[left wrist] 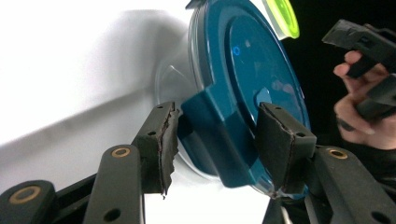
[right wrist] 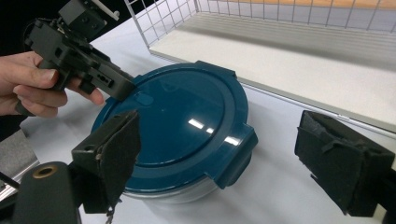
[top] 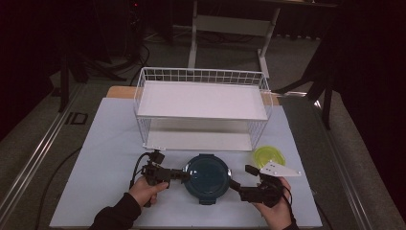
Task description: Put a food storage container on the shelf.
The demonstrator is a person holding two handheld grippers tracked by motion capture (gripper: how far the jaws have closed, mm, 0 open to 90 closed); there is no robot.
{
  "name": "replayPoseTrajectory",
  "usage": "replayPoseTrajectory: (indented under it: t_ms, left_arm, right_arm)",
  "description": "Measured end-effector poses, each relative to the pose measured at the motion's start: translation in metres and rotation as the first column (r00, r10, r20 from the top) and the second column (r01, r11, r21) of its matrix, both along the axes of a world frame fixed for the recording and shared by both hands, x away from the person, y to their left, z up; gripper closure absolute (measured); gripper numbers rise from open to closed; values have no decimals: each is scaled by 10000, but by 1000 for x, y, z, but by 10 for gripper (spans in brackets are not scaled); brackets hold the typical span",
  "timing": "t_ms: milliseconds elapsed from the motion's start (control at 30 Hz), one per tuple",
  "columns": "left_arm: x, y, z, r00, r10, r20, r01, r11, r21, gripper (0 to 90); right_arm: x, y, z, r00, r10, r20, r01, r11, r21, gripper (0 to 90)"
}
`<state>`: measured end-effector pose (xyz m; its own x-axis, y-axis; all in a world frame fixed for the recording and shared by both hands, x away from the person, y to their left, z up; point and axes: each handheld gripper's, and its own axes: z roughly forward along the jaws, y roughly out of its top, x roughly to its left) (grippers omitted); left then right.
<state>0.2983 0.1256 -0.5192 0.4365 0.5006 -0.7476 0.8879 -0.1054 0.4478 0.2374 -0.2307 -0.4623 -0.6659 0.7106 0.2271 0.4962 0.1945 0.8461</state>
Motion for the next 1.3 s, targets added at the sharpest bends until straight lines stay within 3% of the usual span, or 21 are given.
replayPoseTrajectory:
  t_ms: [167,300,433,467,533,600,700,767,867,967,1067,1200,1267,1300]
  left_arm:
    - [1,0,0,9999,-61,-95,62,10000,55,485]
    - [2,1,0,9992,131,-387,-133,9999,-39,506]
    - [-1,0,4,9998,175,-63,-174,9996,202,511]
    - [-2,1,8,9997,244,77,-246,9994,230,572]
    - [-4,0,10,9993,311,200,-319,9985,445,583]
    - [-3,0,8,9994,350,34,-351,9989,297,593]
    - [-4,-2,9,9990,430,91,-433,9986,316,594]
    - [-5,-1,10,9992,369,173,-375,9986,361,594]
    - [-8,0,10,9991,360,230,-368,9986,371,600]
    - [-11,1,12,9991,254,329,-266,9990,359,613]
    - [-12,1,13,9992,173,348,-184,9994,306,630]
    - [-15,-2,13,9994,186,285,-192,9996,184,648]
    - [-17,-3,15,9989,158,447,-172,9994,301,649]
    - [-18,-3,16,9988,136,475,-151,9994,311,649]
  right_arm:
    - [1,1,-2,9998,-34,-176,33,10000,-23,159]
    - [5,-1,-9,9955,-135,-942,156,9997,207,194]
    - [9,-4,-16,9815,-426,-1864,519,9976,450,220]
    - [11,-5,-17,9775,-390,-2074,522,9969,585,229]
    - [13,-6,-19,9684,-381,-2466,583,9955,749,233]
    - [17,-6,-22,9561,-273,-2916,595,9930,1023,243]
    - [22,-8,-27,9221,-266,-3860,901,9850,1473,255]
    - [23,-9,-30,9052,-389,-4232,1104,9831,1457,275]
    - [24,-5,-34,8957,-494,-4419,1124,9867,1175,291]
    - [27,-5,-38,8754,-332,-4823,1157,9830,1423,303]
    - [28,-3,-39,8684,-112,-4957,1041,9816,1602,323]
    - [24,-5,-34,8629,261,-5047,909,9743,2059,491]
    - [23,-7,-34,8471,365,-5302,955,9709,2195,526]
    - [23,-7,-35,8432,420,-5360,958,9693,2266,529]
